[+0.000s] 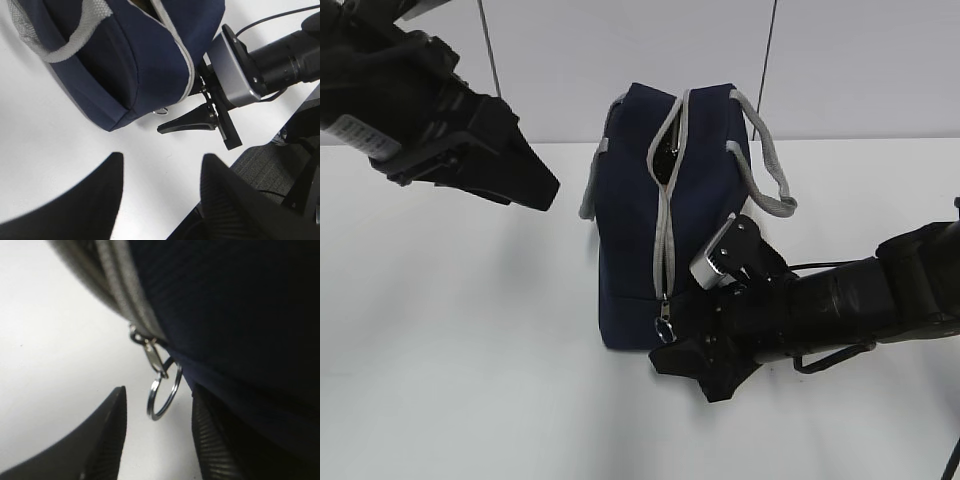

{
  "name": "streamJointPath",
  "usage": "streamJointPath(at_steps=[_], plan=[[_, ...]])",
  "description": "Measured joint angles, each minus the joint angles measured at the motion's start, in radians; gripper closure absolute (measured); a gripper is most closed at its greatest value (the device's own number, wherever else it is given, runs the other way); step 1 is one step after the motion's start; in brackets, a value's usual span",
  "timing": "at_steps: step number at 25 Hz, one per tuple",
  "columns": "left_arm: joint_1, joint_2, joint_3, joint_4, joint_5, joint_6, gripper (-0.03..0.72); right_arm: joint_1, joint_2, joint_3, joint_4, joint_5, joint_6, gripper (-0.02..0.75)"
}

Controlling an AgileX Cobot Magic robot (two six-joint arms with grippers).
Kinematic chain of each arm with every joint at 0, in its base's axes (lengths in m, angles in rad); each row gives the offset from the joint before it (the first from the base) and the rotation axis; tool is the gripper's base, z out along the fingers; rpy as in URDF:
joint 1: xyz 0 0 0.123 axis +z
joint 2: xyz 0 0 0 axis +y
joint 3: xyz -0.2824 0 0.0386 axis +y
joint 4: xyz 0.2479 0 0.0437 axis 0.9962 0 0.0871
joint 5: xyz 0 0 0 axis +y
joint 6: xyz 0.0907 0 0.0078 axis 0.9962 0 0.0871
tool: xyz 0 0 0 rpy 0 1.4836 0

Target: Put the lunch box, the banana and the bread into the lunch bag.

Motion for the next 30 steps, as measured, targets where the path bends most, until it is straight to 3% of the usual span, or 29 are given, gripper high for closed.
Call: streamJointPath(at_steps=[7,19,30], plan=[[0.000,0.000,0.000,0.001,0.000,0.000,0.328,0.000,0.000,0.000,0.000,-0.002,0.000,0.423],[0.000,0.000,0.000,0.002,0.000,0.000,0.328,0.000,0.000,-0.018,0.000,-0.002,0.000,0.522],[0.000,0.000,0.000,0.005,0.000,0.000,0.328,0.000,0.002,-0.029,0.000,-0.002,0.000,0.689]])
